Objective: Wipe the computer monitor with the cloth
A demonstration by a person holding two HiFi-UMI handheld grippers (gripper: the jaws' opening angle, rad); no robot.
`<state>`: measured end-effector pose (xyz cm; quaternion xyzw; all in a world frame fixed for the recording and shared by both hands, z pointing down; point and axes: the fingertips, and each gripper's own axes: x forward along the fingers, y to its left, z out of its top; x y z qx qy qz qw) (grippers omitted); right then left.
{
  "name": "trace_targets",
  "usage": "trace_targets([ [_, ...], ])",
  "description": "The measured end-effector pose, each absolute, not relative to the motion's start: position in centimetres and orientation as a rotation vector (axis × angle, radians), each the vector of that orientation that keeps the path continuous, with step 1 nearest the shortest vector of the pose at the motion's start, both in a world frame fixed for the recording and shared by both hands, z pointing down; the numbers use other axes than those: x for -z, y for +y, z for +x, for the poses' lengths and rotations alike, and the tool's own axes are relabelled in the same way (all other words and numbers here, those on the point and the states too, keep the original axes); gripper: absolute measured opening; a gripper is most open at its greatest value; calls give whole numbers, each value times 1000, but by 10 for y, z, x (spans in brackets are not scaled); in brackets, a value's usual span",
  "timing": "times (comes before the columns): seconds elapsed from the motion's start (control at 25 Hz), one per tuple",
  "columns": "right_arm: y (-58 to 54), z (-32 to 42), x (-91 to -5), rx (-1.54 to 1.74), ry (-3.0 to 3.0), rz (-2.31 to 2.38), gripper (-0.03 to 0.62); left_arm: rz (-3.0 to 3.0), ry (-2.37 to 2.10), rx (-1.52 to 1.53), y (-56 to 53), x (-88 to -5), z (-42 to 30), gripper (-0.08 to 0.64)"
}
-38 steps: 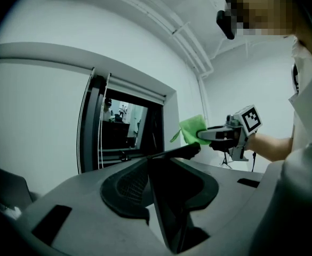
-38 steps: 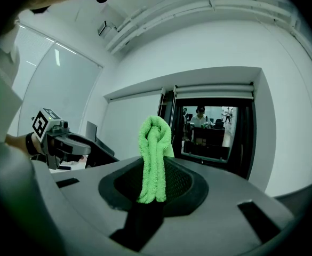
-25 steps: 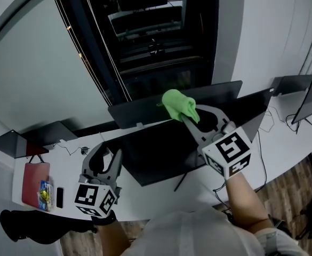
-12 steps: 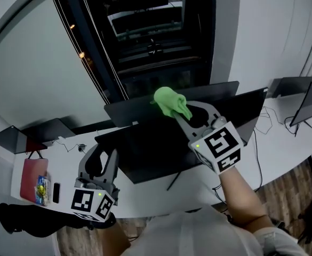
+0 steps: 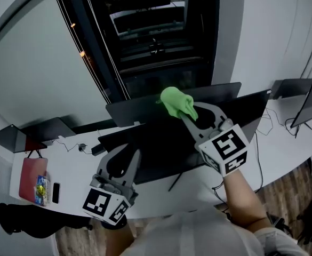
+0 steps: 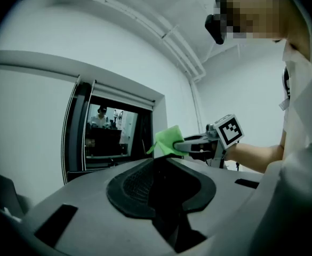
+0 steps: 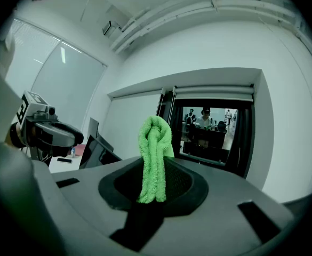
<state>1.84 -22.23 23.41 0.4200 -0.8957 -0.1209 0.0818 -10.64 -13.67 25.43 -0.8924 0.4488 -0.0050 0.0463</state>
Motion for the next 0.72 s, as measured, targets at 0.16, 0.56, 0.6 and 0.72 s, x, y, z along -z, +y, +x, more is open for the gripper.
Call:
trace_targets([
  [0.16, -224, 20, -235, 343, -2654, 1277, 72, -2772, 1277, 4, -141, -251, -100, 77],
  [0.56, -223, 21, -234, 360, -2590, 1368, 72, -2856, 1039, -10, -146, -249, -85, 74],
  [0.6, -223, 21, -234, 364, -2583, 1372, 72, -2864, 1025, -10, -146, -250, -83, 74],
  [0.72, -224, 22, -235, 369, -2561, 1369, 72, -2883, 992, -15, -143, -252, -78, 74],
])
